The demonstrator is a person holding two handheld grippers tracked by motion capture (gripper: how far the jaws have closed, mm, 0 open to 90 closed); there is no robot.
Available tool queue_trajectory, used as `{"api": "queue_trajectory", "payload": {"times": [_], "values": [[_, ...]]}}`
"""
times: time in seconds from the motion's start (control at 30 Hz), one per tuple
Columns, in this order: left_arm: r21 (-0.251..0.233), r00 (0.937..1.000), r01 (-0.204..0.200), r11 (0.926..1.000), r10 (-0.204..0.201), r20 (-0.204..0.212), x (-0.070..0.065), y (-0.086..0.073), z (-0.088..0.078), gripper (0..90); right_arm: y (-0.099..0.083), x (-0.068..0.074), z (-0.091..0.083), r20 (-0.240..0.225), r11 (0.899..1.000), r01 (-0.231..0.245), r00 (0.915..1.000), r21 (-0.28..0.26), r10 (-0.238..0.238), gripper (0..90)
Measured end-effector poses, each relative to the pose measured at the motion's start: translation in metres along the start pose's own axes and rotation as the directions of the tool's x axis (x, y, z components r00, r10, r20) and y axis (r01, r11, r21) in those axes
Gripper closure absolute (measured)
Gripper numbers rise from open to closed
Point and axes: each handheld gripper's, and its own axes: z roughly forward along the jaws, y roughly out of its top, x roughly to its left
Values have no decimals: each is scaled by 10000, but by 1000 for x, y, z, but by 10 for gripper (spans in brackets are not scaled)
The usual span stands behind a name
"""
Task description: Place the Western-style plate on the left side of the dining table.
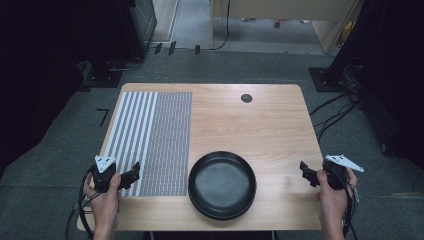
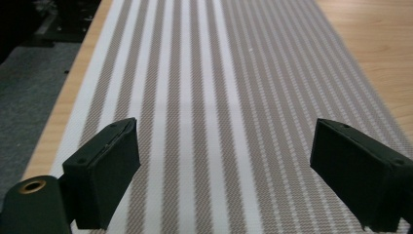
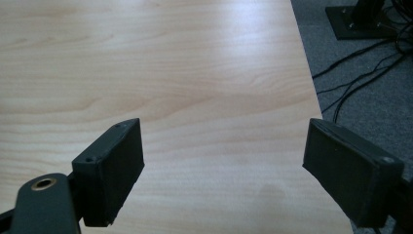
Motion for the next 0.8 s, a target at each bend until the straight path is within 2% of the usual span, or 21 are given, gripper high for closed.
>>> {"api": "queue_trajectory", "payload": {"times": [0.13,0.33,0.43,0.47,0.57,0.8], "values": [[-152,9995,182,9997,-178,264,-11,9,4,100,7,3,0,-119,9991,-346,9993,-251,343,142],[-245,9991,82,9997,-72,422,-23,16,8,100,12,8,3,-169,9991,-319,9994,-274,314,141],[-229,9984,-1,9997,14,558,-29,18,11,100,15,8,5,-141,9988,-428,9990,-217,425,142],[-241,9978,-34,9997,50,663,-33,19,12,100,17,7,6,-94,9977,-659,9978,-158,657,144],[-263,9967,-135,9996,156,795,-40,19,14,100,20,8,5,-133,9966,-767,9970,-293,763,147],[-183,9916,-536,9984,554,1168,-57,16,17,100,20,19,4,-154,9967,-629,9979,-511,622,156]]}}
